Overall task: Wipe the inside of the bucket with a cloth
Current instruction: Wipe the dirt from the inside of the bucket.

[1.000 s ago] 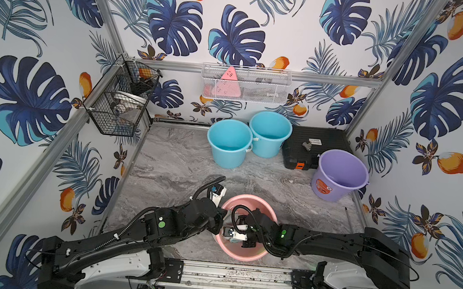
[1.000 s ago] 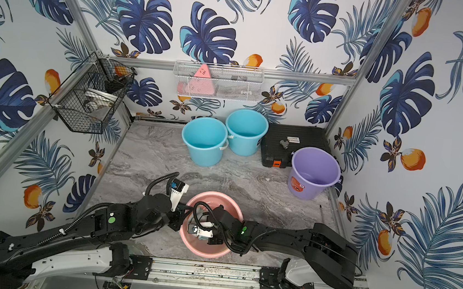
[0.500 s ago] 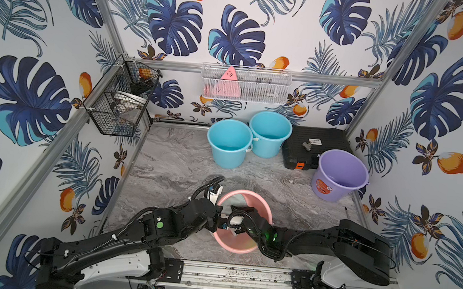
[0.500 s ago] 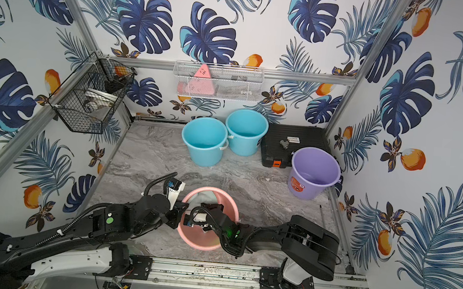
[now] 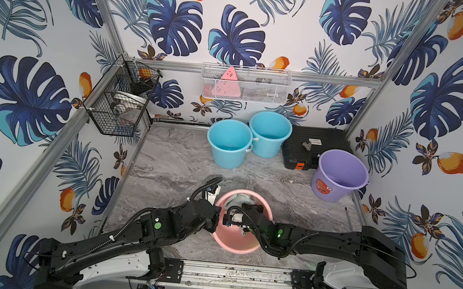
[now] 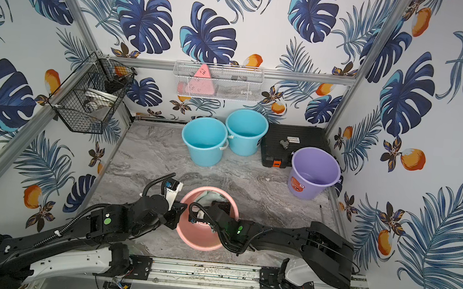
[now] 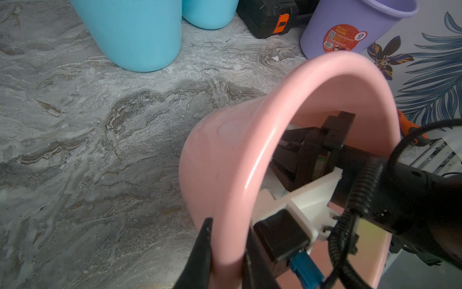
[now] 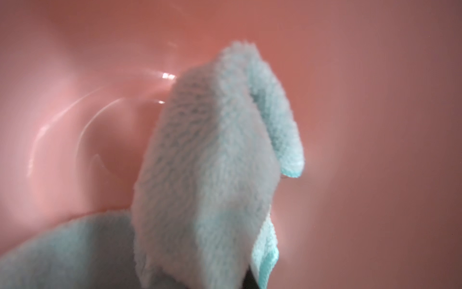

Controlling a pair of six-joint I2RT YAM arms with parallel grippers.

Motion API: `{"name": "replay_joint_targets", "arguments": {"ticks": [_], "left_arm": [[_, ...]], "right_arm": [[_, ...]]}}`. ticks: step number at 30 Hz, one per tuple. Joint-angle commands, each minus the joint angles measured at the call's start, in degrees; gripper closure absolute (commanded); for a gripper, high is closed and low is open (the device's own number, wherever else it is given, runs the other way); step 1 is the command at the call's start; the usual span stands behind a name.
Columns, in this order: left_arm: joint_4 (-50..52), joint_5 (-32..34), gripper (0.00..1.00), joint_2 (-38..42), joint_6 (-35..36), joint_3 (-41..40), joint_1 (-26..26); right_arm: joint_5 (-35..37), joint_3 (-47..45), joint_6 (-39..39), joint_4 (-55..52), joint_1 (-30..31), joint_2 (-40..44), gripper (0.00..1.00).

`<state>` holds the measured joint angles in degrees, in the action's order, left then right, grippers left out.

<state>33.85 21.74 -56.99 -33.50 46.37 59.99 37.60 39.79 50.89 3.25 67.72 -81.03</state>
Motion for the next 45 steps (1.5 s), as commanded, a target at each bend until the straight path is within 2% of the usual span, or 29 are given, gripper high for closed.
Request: {"name": "replay_joint_targets", "arguments": {"ticks": [1, 4, 9, 11, 13, 19, 25, 34, 40, 45], "left_arm": [[2.9, 2.1, 1.00, -0.3, 0.2, 0.5, 0.1], [3.0, 2.4, 1.00, -0.5, 0.3, 0.8, 0.1], [2.5, 2.6, 1.00, -0.7, 0.2, 0.9, 0.1], [2.2, 2.3, 1.00, -0.9, 0.2, 1.0, 0.1], [1.9, 1.8, 1.00, -1.2, 0.0, 1.0, 0.1], [0.9, 0.0, 1.00, -2.3, -0.5, 1.0, 0.1], [0.8, -1.4, 1.00, -2.5, -0.5, 1.2, 0.1], [1.5, -2.1, 1.00, -2.7, -0.9, 1.4, 0.1], [1.4, -2.4, 1.00, -2.0, -1.0, 1.4, 0.1], [1.4, -2.7, 1.00, -1.1, -1.2, 0.9, 0.1]], "right_arm": [[-1.6, 2.7, -10.7, -23.4, -0.1, 0.6, 1.00], [-7.2, 4.5, -14.7, -31.8, -0.1, 0.7, 1.00], [-24.7, 7.0, -18.9, -39.2, -0.2, 1.9, 1.00], [-30.9, 6.2, -20.0, -37.9, -0.1, 3.7, 1.00], [-34.0, 4.9, -21.1, -34.2, -0.2, 5.9, 1.00], [-38.4, 2.4, -23.2, -22.9, -0.2, 12.2, 1.00], [-37.9, 1.9, -20.2, -19.1, -0.2, 19.3, 1.00], [-30.6, 10.4, -11.3, -27.4, 0.0, 25.1, 1.00], [-25.1, 15.5, -2.8, -26.3, 0.4, 22.8, 1.00], [-14.4, 14.4, 7.8, -19.4, 3.2, 17.1, 1.00]]}}
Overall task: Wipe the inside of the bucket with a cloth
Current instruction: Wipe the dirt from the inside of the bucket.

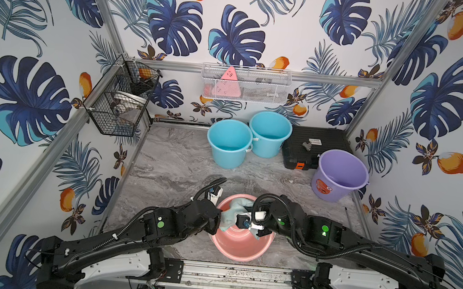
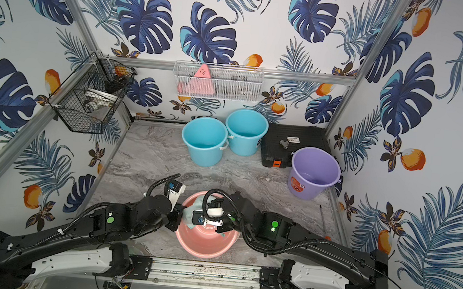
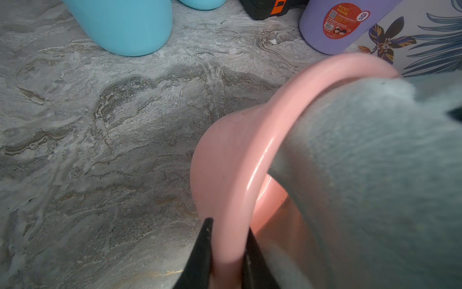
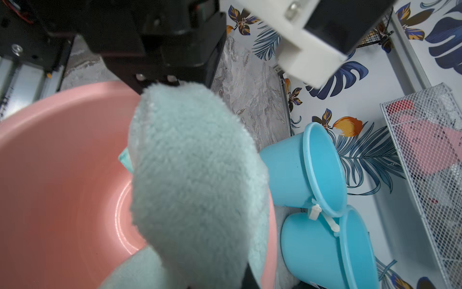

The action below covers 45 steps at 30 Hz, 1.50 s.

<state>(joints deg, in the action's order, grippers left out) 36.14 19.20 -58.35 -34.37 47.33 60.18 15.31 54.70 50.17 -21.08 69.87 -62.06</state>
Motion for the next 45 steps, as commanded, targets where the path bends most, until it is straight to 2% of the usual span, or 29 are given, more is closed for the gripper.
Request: {"name": "replay_joint_targets", "arguments": {"ticks": [1, 4, 8, 25, 29, 37, 45], "left_arm": [[-0.8, -0.2, 1.00, 0.4, -0.3, -0.1, -0.1], [-1.0, -0.8, 1.00, 0.7, -0.1, -0.1, -0.1], [-1.3, -1.7, 1.00, 0.9, 0.5, 0.1, -0.1], [-1.3, -1.8, 1.00, 1.8, 0.9, 0.0, -0.1], [-0.8, -1.4, 1.00, 1.8, 0.8, 0.0, -0.1], [-1.5, -1.0, 1.00, 1.6, 0.3, -0.7, -0.1], [-2.1, -1.2, 1.00, 1.1, 0.2, -1.1, -0.1]], "right_arm": [[9.9, -1.0, 10.6, 6.9, 1.8, -3.3, 1.00], [13.2, -2.5, 14.6, 13.1, 2.5, -7.6, 1.00], [12.4, -4.4, 17.3, 17.0, 2.5, -12.7, 1.00], [6.0, -14.0, 10.6, 40.2, -1.5, -29.2, 1.00], [6.5, -13.6, 9.6, 38.1, -1.4, -25.8, 1.00], [5.7, -10.4, 8.8, 26.5, -0.9, -12.1, 1.00], [9.7, -6.6, 11.6, 18.4, 0.8, -4.3, 1.00]]}}
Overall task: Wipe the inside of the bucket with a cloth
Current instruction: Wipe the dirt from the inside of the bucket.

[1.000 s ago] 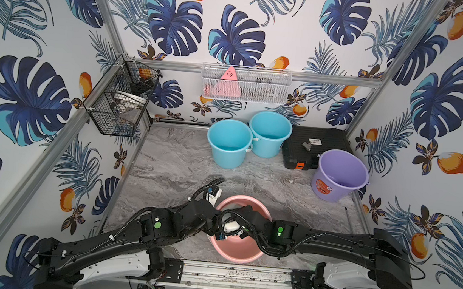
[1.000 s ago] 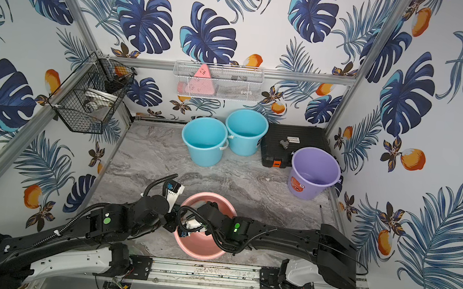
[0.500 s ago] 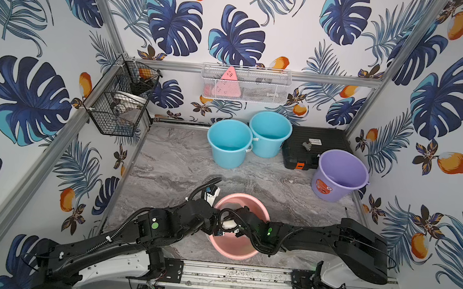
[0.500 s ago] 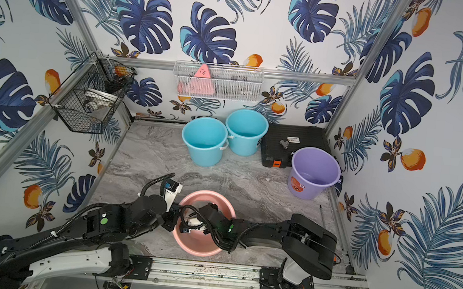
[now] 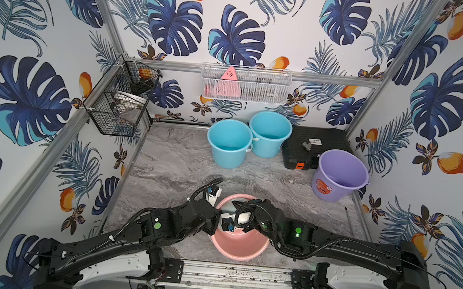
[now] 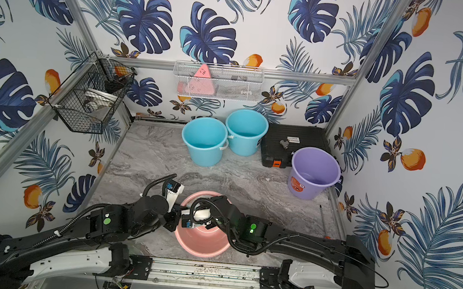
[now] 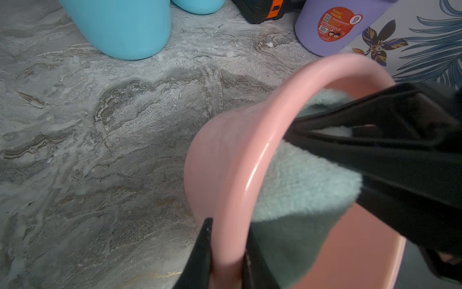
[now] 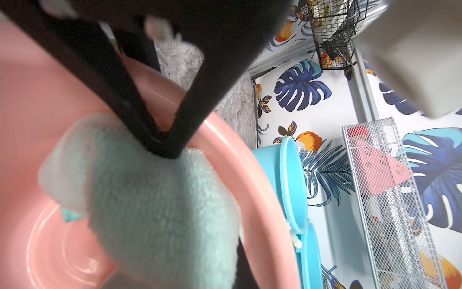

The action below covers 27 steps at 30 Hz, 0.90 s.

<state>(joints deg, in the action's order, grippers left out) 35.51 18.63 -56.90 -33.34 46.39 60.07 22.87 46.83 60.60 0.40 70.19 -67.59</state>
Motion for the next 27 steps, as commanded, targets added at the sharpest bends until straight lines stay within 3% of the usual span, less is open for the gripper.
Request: {"name": "replay_joint_targets", "arguments": {"ticks": [1, 10, 16, 27], "left_arm": [[-1.4, -0.7, 1.00, -0.3, -0.8, -0.1, 0.0], [-1.5, -0.7, 1.00, 0.0, -0.9, -0.3, 0.0], [-1.7, -1.1, 1.00, 0.4, -0.7, -0.3, 0.0], [-1.4, -1.4, 1.00, 0.6, -0.8, 0.0, 0.0]], "right_arm": [[2.5, 1.7, 1.6, -4.0, 0.8, 1.6, 1.00], [7.9, 3.4, 8.3, -12.0, 2.7, 1.5, 1.00], [10.0, 0.9, 12.6, -10.8, 2.8, -1.8, 1.00], [6.3, -2.1, 9.6, -3.0, 0.5, -14.6, 1.00]]}}
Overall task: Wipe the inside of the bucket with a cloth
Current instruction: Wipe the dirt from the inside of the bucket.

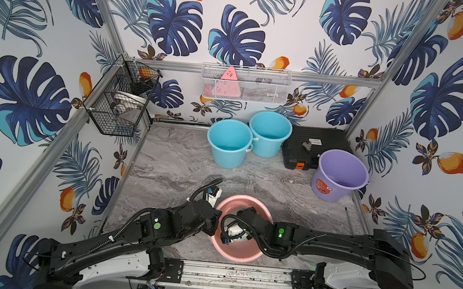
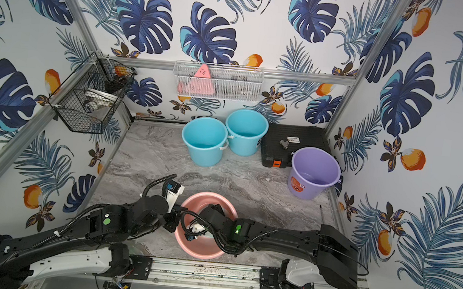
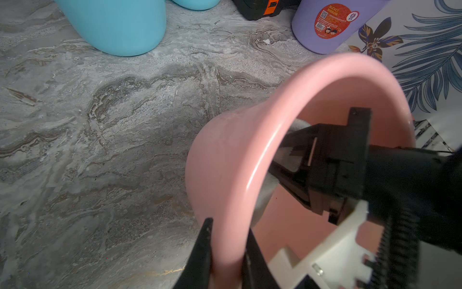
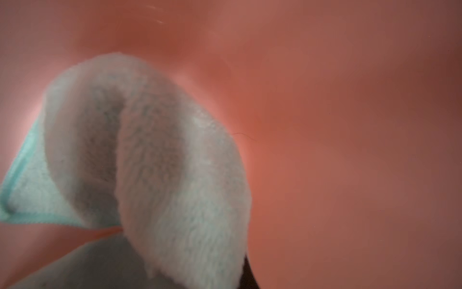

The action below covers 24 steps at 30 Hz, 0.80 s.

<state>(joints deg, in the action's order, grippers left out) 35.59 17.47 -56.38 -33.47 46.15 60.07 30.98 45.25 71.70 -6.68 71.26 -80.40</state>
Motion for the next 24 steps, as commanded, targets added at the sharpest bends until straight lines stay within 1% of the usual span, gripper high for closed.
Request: {"name": "replay_joint_targets", "arguments": {"ticks": [1, 9, 14, 19, 24], "left_arm": [[-1.4, -0.3, 1.00, 0.2, -0.8, 0.2, 0.0], [-1.6, -0.4, 1.00, 0.6, -1.0, 0.0, 0.0], [-1.7, -0.2, 1.00, 0.7, -1.0, -0.1, 0.0], [-1.2, 0.4, 1.00, 0.3, -1.0, 0.0, 0.0], [-0.7, 1.3, 1.00, -0.3, -1.0, 0.5, 0.0]], "right_arm": [[-2.6, -0.9, -1.9, 5.0, -1.0, -2.6, 1.00], [-8.0, -2.8, -6.1, 10.7, -5.8, -10.4, 1.00], [-9.4, -3.1, -9.2, 12.4, -7.2, -12.4, 1.00], [-10.0, -1.3, -11.7, 7.6, -7.1, -7.6, 1.00], [-11.4, 1.4, -12.1, -2.6, -5.4, 0.3, 1.00]]}}
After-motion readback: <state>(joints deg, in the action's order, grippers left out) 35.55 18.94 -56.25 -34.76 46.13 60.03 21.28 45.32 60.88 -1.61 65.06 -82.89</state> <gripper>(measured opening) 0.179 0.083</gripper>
